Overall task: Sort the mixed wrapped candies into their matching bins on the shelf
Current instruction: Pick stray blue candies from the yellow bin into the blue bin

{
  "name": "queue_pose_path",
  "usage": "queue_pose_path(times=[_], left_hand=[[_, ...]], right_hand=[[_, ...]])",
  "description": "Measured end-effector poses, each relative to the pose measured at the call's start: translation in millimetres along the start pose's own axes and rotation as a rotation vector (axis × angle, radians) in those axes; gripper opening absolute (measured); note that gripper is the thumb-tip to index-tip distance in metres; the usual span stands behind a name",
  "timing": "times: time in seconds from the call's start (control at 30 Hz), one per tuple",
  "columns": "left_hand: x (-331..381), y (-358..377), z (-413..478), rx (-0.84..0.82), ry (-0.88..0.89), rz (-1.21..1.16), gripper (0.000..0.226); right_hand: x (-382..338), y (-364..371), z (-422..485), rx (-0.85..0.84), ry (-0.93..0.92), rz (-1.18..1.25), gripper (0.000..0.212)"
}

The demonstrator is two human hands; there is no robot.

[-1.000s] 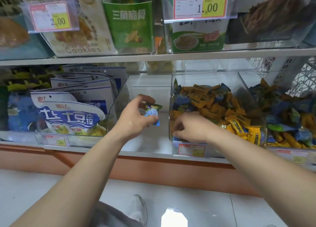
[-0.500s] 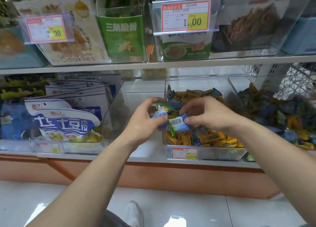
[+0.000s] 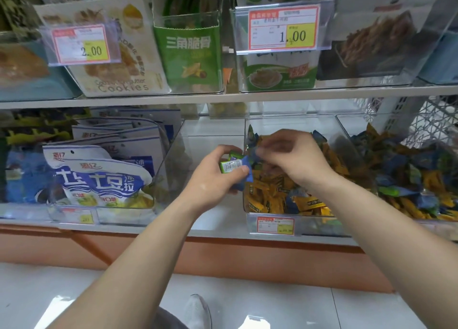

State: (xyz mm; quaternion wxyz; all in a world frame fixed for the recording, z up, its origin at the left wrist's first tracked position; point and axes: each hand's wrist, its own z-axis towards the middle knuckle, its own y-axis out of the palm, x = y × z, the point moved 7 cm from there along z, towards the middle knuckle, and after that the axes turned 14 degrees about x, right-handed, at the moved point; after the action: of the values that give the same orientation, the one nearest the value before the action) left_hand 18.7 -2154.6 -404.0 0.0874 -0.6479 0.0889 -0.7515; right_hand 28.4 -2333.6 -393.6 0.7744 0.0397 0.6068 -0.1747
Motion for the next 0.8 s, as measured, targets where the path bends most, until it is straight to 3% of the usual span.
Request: queue_pose_path(times=[0.07, 0.13, 0.23, 0.3, 0.43, 0.57, 0.63, 0.7, 0.8], left_hand=[[-6, -14, 6, 0.053, 0.007, 0.081, 0.035], [-11, -25, 11, 0.092, -0.001, 0.097, 0.036], [-16, -33, 14, 0.114, -0.011, 0.087, 0.036], [-18, -36, 15, 0.117, -0.015, 0.089, 0.035], [-19, -37, 16, 0.110, -0.016, 0.060, 0.034], [-18, -37, 17, 0.112, -0.003, 0.063, 0.032], [-18, -37, 18, 0.112, -0.004, 0.067, 0.032], [-18, -35, 17, 0.105, -0.002, 0.084, 0.033], [-15, -28, 16, 0.099, 0.017, 0.098, 0.033]], right_hand=[[4, -2, 17, 0.057, -0.149, -0.245, 0.011], [19, 11, 32, -0.085, -0.250, -0.576, 0.029], [46, 35, 41, -0.377, -0.265, -0.880, 0.052], [51, 40, 45, -0.397, -0.335, -0.987, 0.048], [42, 21, 54, -0.271, -0.341, -0.934, 0.011], [36, -20, 63, -0.073, -0.146, -0.642, 0.024], [30, -35, 63, -0.022, -0.089, -0.611, 0.033], [26, -41, 57, -0.077, -0.051, -0.673, 0.035], [30, -39, 35, -0.262, -0.063, -0.726, 0.019]])
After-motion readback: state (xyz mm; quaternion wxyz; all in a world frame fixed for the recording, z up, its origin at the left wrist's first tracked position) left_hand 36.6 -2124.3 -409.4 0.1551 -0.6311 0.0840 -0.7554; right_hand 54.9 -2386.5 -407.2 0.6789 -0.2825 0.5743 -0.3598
